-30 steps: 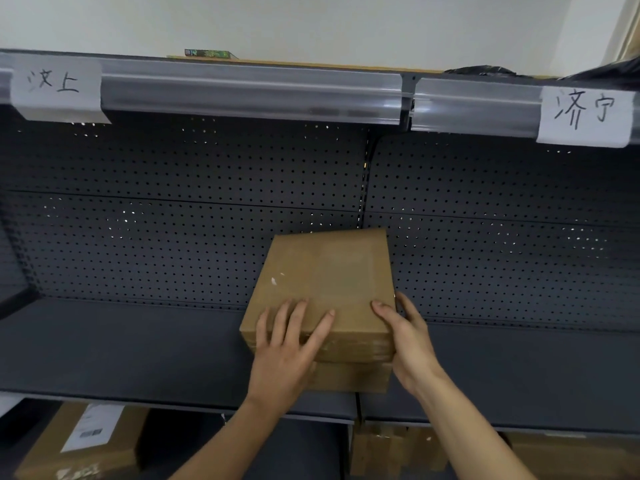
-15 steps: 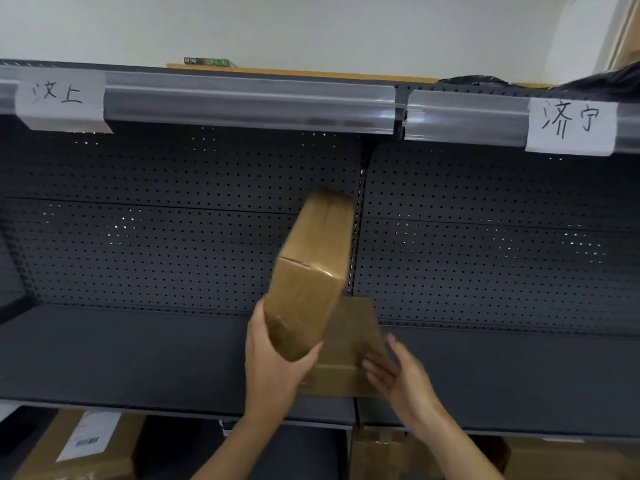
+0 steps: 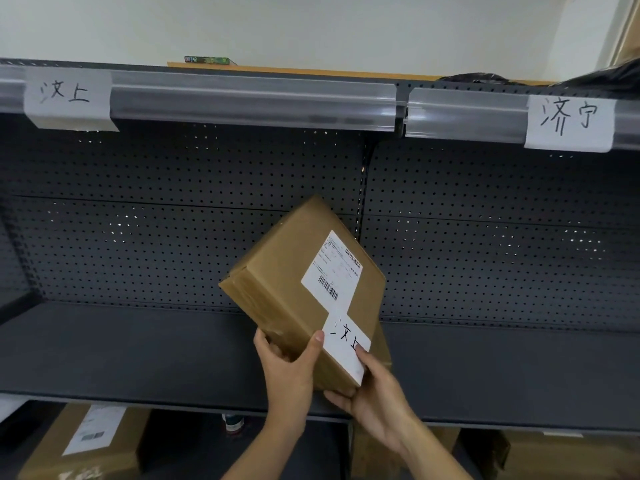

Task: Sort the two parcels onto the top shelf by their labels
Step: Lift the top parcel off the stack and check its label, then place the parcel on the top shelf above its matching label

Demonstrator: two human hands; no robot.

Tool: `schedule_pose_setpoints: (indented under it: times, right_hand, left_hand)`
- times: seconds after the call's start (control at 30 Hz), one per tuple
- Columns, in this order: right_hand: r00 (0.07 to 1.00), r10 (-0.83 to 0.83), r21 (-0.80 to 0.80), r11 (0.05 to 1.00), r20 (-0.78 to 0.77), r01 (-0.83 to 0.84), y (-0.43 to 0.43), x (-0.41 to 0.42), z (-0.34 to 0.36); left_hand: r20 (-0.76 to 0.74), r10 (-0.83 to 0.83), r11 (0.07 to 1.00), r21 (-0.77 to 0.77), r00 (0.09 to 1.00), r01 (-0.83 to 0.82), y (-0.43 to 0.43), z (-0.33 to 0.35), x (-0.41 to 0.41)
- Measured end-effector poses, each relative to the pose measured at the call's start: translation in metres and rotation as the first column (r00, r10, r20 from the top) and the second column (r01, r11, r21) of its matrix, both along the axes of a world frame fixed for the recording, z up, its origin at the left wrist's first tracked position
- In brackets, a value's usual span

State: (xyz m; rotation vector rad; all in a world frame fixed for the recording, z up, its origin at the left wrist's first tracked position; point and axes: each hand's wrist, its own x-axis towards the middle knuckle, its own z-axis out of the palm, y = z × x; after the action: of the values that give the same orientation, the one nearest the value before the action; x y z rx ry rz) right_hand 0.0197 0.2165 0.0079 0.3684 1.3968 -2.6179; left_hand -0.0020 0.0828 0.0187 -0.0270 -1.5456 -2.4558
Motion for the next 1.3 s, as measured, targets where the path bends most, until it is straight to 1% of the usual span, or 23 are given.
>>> schedule_pose_setpoints:
  times: [0.1,0.17,0.23,0.33,0.4,0.47,0.53,0.67,0.77,0.9,1.0,1.03,1.2,1.3]
  right_hand:
    - [0.996,-0.029,0.008,1.000,-0.079,0.030,0.003,0.001,-0.002]
    - [0.987,-0.067,0.027,0.997,-0.146,0.072,0.006,0.003,0.001]
    - [0.974,-0.099,0.098,0.988,-0.203,0.121,0.015,0.005,0.007]
    - [0.959,-0.111,0.266,0.947,-0.261,0.181,0.034,0.007,0.012]
    - [0.954,-0.123,0.349,0.911,-0.272,0.217,0.046,0.006,0.013]
    - [0.953,-0.120,0.399,0.888,-0.278,0.228,0.051,0.008,0.016]
    - [0.952,-0.108,0.431,0.873,-0.286,0.229,0.050,0.010,0.020]
    - [0.952,-0.113,0.482,0.841,-0.286,0.244,0.048,0.009,0.028]
    - [0.943,-0.100,0.525,0.809,-0.318,0.263,0.042,0.011,0.035]
    - [0.931,-0.096,0.595,0.745,-0.353,0.302,0.027,0.013,0.042]
    - [0.886,-0.126,0.614,0.678,-0.446,0.405,0.017,0.016,0.042]
    - [0.866,-0.120,0.603,0.671,-0.485,0.430,0.014,0.018,0.042]
    - [0.811,0.017,0.617,0.658,-0.585,0.431,-0.006,0.034,0.041]
    - [0.780,0.104,0.642,0.640,-0.616,0.422,-0.022,0.039,0.043]
  left_hand:
    - [0.022,-0.079,0.996,0.048,0.997,0.078,-0.002,-0.001,0.000]
    - [0.030,-0.149,0.988,0.040,0.988,0.148,-0.006,-0.001,-0.001]
    - [0.040,-0.161,0.987,-0.022,0.986,0.162,-0.014,-0.001,-0.002]
    - [0.038,-0.062,0.988,-0.139,0.997,0.066,-0.039,0.001,-0.009]
    - [-0.003,-0.017,0.975,-0.222,1.000,0.016,-0.058,0.002,-0.016]
    - [-0.037,-0.068,0.949,-0.310,0.997,0.053,-0.070,0.003,-0.022]
    - [-0.063,-0.107,0.934,-0.350,0.992,0.078,-0.073,0.005,-0.025]
    - [-0.107,-0.040,0.937,-0.350,0.993,0.000,-0.077,0.003,-0.031]
    - [-0.083,-0.029,0.948,-0.317,0.996,0.002,-0.077,-0.003,-0.032]
    - [-0.109,-0.007,0.954,-0.299,0.994,-0.026,-0.075,-0.005,-0.023]
    - [-0.141,0.040,0.956,-0.284,0.989,-0.079,-0.078,-0.005,-0.012]
    - [-0.152,0.061,0.954,-0.282,0.986,-0.103,-0.080,-0.005,-0.008]
    - [-0.268,0.202,0.920,-0.279,0.942,-0.277,-0.105,-0.009,0.015]
    - [-0.308,0.245,0.910,-0.254,0.919,-0.327,-0.125,-0.010,0.028]
